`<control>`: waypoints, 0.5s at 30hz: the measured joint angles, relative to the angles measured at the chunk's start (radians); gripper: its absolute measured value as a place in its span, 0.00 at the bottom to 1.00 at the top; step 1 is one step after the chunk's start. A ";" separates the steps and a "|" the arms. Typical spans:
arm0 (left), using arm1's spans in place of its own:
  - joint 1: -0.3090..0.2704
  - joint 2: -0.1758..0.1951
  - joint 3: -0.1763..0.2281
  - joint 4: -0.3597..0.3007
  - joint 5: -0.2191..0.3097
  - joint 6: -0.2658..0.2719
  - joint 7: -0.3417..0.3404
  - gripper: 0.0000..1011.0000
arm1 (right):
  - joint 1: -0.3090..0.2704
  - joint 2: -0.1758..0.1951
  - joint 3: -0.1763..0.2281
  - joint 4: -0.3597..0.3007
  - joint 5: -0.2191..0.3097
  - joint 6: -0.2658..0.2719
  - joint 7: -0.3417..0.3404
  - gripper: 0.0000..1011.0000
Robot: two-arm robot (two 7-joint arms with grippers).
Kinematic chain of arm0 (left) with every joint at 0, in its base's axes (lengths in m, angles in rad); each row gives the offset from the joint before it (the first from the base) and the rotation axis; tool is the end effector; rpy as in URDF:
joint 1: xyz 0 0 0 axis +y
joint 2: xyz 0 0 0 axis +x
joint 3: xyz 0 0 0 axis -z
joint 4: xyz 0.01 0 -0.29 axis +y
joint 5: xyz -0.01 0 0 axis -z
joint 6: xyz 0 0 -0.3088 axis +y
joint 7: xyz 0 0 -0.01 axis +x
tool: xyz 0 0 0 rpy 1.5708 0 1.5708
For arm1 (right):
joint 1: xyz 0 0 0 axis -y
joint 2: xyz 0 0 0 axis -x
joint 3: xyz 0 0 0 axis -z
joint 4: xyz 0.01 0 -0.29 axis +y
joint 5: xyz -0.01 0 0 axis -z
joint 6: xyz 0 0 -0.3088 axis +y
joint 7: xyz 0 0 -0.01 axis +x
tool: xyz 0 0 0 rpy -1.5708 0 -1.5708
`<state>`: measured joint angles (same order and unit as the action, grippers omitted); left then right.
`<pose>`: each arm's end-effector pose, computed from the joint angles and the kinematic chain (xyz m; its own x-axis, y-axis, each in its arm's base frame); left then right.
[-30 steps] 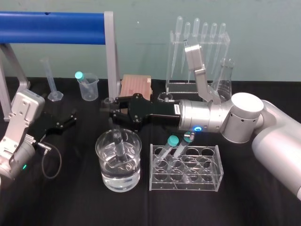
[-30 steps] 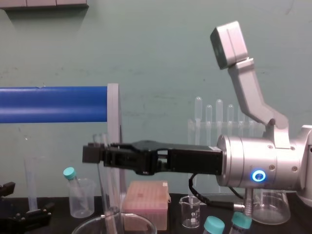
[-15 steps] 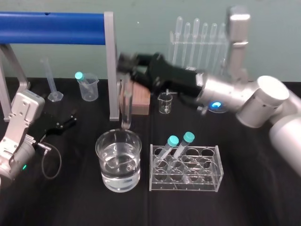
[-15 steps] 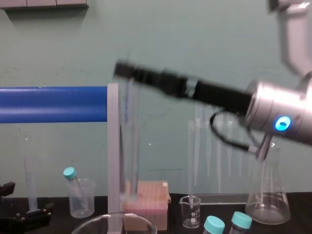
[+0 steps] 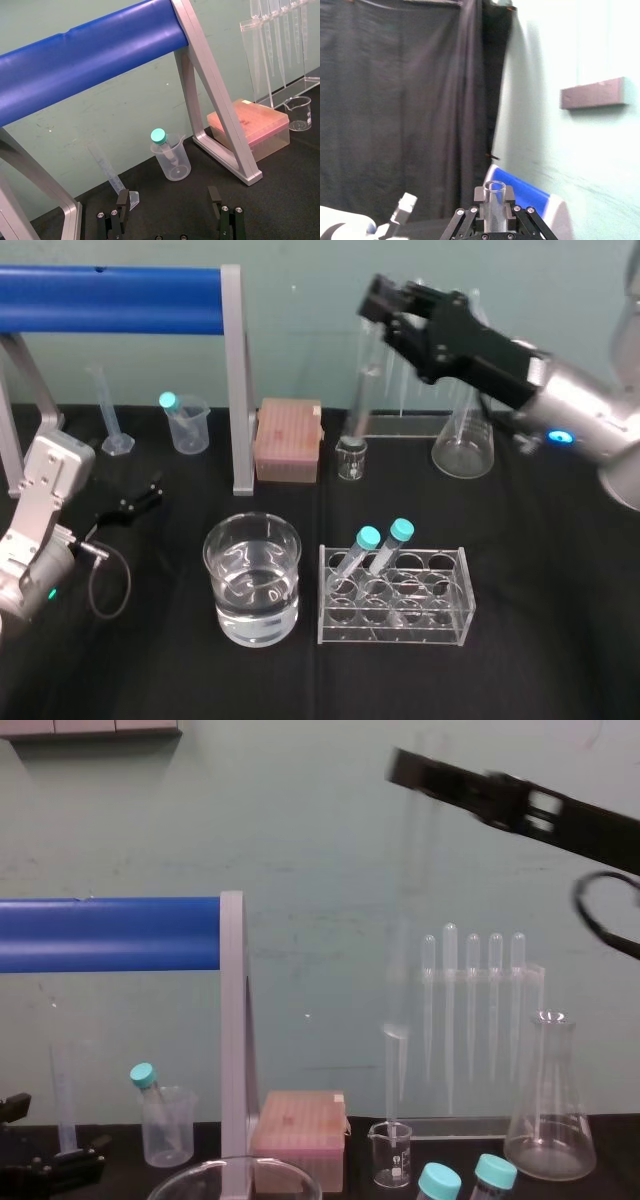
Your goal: Hold the test tube with one hand and immerse one end into the beaker, then return it to the test tube rack.
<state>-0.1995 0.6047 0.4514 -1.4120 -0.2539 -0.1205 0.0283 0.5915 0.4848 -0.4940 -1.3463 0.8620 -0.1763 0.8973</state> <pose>0.3581 0.0827 -0.3023 0.2923 0.8803 0.3737 -0.9553 0.2873 0.0703 0.4547 -0.0396 -0.1726 0.9211 -0.3729 0.1120 0.3153 0.8831 0.3475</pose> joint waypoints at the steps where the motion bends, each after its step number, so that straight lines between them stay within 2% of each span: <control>1: 0.000 0.000 0.000 0.000 0.000 0.000 0.000 0.99 | -0.013 0.012 0.007 -0.016 0.000 0.005 -0.014 0.22; 4: 0.000 0.000 0.000 0.000 0.000 0.000 0.000 0.99 | -0.060 0.052 0.029 -0.065 -0.003 0.019 -0.055 0.22; 6: 0.000 0.000 0.000 0.000 0.000 0.000 0.000 0.99 | -0.127 0.106 0.066 -0.130 -0.005 0.036 -0.115 0.22; 15: 0.000 0.000 0.000 0.000 0.000 0.000 0.000 0.99 | -0.291 0.215 0.157 -0.258 -0.010 0.089 -0.238 0.22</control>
<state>-0.1995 0.6047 0.4513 -1.4120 -0.2539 -0.1205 0.0283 0.3005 0.7001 -0.3372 -1.6047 0.8518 -0.0876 0.6591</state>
